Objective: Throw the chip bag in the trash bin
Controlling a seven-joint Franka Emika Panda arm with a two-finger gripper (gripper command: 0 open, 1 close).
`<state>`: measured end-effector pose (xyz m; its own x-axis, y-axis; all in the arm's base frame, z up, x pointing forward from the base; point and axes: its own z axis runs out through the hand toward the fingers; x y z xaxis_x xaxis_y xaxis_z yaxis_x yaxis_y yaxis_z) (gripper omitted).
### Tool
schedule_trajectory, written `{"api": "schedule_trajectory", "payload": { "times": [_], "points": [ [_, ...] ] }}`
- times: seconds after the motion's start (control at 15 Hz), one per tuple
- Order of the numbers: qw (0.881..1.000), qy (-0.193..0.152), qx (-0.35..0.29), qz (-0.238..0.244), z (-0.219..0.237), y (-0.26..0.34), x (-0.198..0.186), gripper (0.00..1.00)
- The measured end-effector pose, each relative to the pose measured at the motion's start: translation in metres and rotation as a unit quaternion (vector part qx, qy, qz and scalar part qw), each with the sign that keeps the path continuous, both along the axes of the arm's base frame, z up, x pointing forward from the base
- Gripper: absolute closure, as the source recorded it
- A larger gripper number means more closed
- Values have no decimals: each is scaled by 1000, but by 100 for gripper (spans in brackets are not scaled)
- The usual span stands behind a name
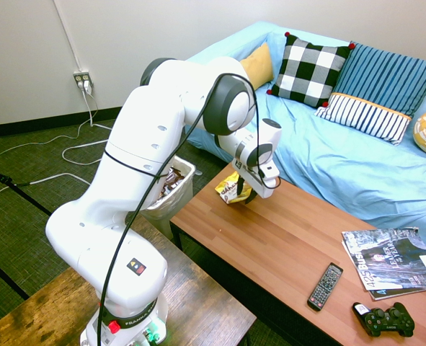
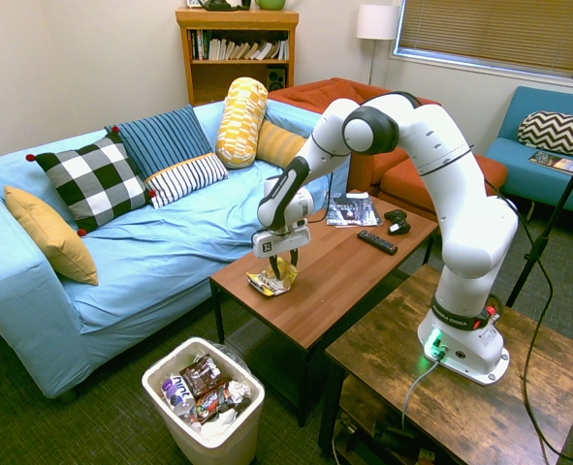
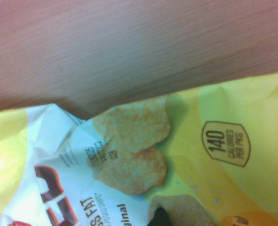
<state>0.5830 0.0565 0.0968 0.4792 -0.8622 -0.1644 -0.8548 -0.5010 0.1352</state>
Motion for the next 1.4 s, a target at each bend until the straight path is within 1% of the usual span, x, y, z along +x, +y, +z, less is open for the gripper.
{"api": "schedule_trajectory", "payload": {
  "times": [0.47,0.73,0.93,1.13,1.27,1.4],
  "points": [
    [1000,-3,6,-3,2,0,3,100],
    [1000,-8,23,6,15,1,7,100],
    [999,-23,40,15,53,7,12,100],
    [997,-42,55,45,115,39,8,100],
    [994,-52,62,75,154,83,-2,100],
    [991,-54,54,110,173,145,-22,100]
  ]
}}
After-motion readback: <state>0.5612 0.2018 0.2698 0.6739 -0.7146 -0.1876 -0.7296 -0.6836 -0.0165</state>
